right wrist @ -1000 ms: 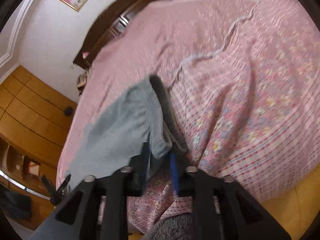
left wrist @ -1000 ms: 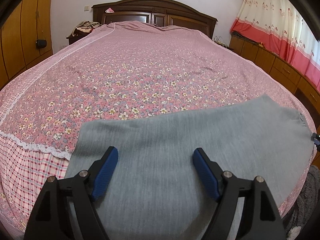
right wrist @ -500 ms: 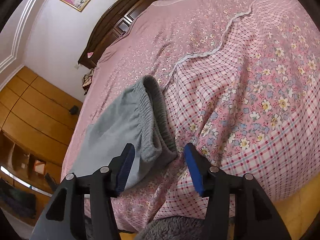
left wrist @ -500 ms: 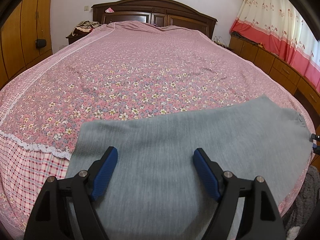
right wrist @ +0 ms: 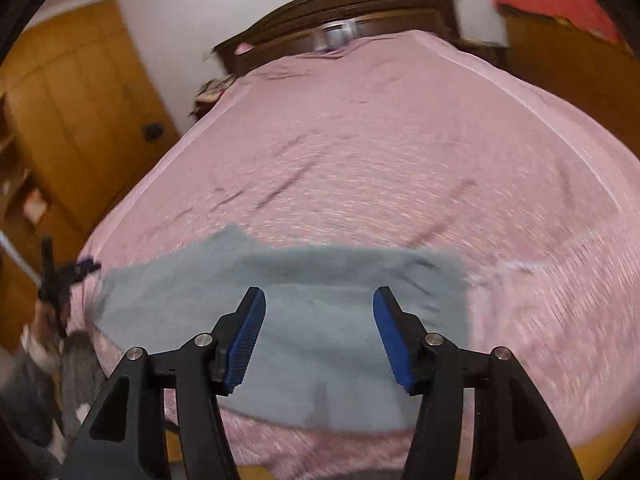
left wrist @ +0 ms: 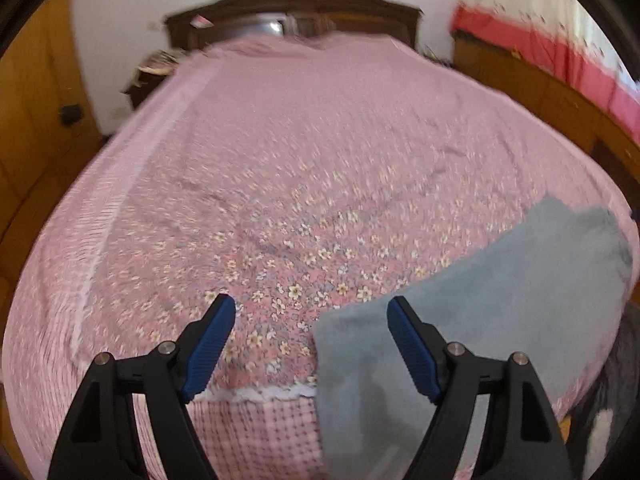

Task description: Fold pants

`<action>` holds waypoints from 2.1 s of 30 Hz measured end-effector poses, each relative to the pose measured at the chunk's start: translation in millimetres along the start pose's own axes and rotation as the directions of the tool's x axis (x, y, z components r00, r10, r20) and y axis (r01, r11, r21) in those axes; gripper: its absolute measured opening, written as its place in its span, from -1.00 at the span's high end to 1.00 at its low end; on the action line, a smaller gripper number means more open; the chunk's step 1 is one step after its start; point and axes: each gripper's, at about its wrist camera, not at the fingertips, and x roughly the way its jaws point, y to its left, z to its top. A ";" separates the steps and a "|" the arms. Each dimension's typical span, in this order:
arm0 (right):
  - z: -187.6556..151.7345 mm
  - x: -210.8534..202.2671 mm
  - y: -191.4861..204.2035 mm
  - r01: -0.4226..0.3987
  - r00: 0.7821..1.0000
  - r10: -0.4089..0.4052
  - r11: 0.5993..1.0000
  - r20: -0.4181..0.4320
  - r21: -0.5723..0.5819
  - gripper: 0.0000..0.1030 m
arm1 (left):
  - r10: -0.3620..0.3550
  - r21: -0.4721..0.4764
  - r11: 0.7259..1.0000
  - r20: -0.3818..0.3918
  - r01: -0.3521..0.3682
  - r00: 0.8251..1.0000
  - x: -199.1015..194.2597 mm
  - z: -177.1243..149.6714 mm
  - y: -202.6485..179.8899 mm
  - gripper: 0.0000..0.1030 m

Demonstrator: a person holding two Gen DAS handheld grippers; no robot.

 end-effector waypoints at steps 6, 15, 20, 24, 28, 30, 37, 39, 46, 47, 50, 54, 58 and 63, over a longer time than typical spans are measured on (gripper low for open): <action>-18.0 33.6 -0.4 -0.035 0.998 0.037 0.998 -0.054 0.046 -0.12 | -0.104 0.041 0.993 -0.194 0.114 0.976 44.7 -10.1 0.8 -0.51; -42.9 19.2 -55.0 0.017 0.998 -0.007 0.987 -0.067 0.158 -0.12 | -0.187 -0.003 0.982 -0.132 0.188 0.974 44.9 -15.2 -8.3 0.75; -52.9 2.6 -83.9 0.010 0.999 0.000 0.974 -0.041 0.228 -0.12 | -0.190 -0.025 0.982 -0.059 0.189 0.980 24.0 -26.4 -0.3 0.79; -58.4 -0.4 -90.6 0.029 0.999 -0.019 0.975 -0.049 0.220 -0.12 | -0.170 -0.031 0.985 -0.012 0.169 0.985 15.6 -29.7 5.0 0.77; -55.7 -2.0 -85.2 0.035 0.999 -0.029 0.983 -0.040 0.182 -0.12 | -0.157 -0.051 0.986 0.000 0.157 0.988 19.1 -28.8 6.4 0.77; -48.8 -3.0 -82.5 0.014 1.000 -0.011 0.988 -0.014 0.154 -0.12 | -0.150 -0.046 0.988 0.000 0.150 0.989 20.1 -30.2 4.9 0.77; 0.2 4.9 -119.2 -0.026 0.997 0.020 0.996 0.074 0.081 -0.36 | -0.152 -0.061 0.987 -0.007 0.151 0.988 25.2 -29.6 2.1 0.76; 10.1 18.7 -135.6 -0.003 0.998 0.000 0.998 0.057 0.059 -0.36 | -0.151 -0.075 0.986 -0.008 0.150 0.988 25.8 -29.8 4.1 0.74; 4.8 74.2 -157.3 -0.238 0.963 0.242 0.970 -0.121 0.047 -0.36 | -0.149 -0.097 0.984 -0.016 0.147 0.989 25.1 -31.6 5.8 0.72; 1.4 80.7 -157.7 -0.258 0.954 0.263 0.965 -0.144 0.053 -0.36 | -0.147 -0.099 0.985 -0.019 0.145 0.989 25.2 -32.2 6.2 0.72; -2.6 90.3 -165.6 -0.319 0.937 0.327 0.944 -0.126 0.083 -0.37 | -0.144 -0.111 0.984 -0.032 0.139 0.989 28.1 -31.8 5.4 0.72; 1.0 92.7 -174.7 -0.441 0.888 0.453 0.887 -0.077 0.137 -0.09 | -0.136 -0.125 0.983 -0.031 0.131 0.990 29.1 -30.9 2.9 0.72; 2.0 93.3 -157.0 -0.430 0.894 0.432 0.902 -0.115 0.049 0.50 | -0.138 -0.141 0.981 -0.019 0.134 0.990 27.8 -32.4 3.6 0.72; 6.0 72.3 -142.6 -0.373 0.927 0.371 0.928 -0.054 -0.023 0.64 | -0.117 -0.178 0.976 0.042 0.123 0.992 18.1 -34.2 10.0 0.84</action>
